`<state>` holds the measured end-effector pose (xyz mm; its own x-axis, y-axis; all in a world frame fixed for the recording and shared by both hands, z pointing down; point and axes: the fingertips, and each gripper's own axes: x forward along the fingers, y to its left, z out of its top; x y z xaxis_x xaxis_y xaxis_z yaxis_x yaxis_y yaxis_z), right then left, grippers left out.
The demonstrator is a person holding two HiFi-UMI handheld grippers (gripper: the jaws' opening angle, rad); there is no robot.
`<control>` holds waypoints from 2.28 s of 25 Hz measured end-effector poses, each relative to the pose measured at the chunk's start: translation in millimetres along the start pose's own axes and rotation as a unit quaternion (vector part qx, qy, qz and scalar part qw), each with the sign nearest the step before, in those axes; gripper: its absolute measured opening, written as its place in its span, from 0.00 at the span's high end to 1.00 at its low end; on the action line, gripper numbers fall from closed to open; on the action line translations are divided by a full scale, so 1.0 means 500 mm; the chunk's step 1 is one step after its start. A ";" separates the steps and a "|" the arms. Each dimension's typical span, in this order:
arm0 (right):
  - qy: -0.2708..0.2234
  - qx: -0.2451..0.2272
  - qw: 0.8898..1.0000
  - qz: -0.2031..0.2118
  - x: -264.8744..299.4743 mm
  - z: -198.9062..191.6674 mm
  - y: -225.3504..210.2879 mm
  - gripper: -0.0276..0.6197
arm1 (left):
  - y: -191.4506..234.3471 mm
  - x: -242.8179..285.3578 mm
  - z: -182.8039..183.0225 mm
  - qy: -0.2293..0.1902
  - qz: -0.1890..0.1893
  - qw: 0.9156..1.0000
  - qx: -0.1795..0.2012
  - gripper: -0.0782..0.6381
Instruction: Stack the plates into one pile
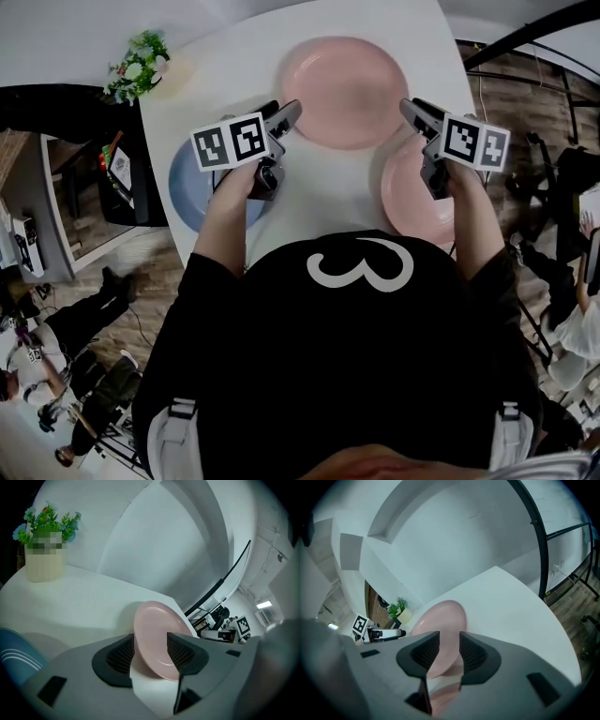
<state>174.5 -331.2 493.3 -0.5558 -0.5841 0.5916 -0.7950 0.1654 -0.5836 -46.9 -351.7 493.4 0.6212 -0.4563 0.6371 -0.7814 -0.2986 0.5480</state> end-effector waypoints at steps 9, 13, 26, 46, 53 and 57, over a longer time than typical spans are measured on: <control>0.040 0.003 0.998 -0.043 0.025 -0.022 -0.035 0.77 | 0.021 0.028 -0.013 0.020 0.003 1.000 -0.016 0.60; 0.051 -0.012 0.997 -0.055 0.032 -0.018 -0.041 0.77 | 0.023 0.040 -0.015 0.025 0.005 0.999 -0.021 0.60; 0.083 -0.042 0.993 -0.073 0.037 -0.021 -0.052 0.80 | 0.040 0.049 -0.029 0.041 0.030 0.998 -0.036 0.76; 0.086 -0.016 0.992 -0.093 0.038 -0.025 -0.058 0.89 | 0.054 0.040 -0.035 0.046 0.044 0.996 -0.068 0.81; 0.069 0.003 0.993 -0.091 0.027 -0.034 -0.045 0.89 | 0.045 0.021 -0.019 0.037 0.048 0.996 -0.066 0.82; 0.056 0.004 0.995 -0.087 0.017 -0.025 -0.032 0.89 | 0.035 0.005 -0.003 0.029 0.043 0.997 -0.062 0.82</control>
<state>179.3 -328.6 514.6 -0.4333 -0.5104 0.7428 -0.8804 0.0633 -0.4700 -59.0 -356.9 505.3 0.5578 -0.4256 0.7125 -0.8205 -0.1538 0.5505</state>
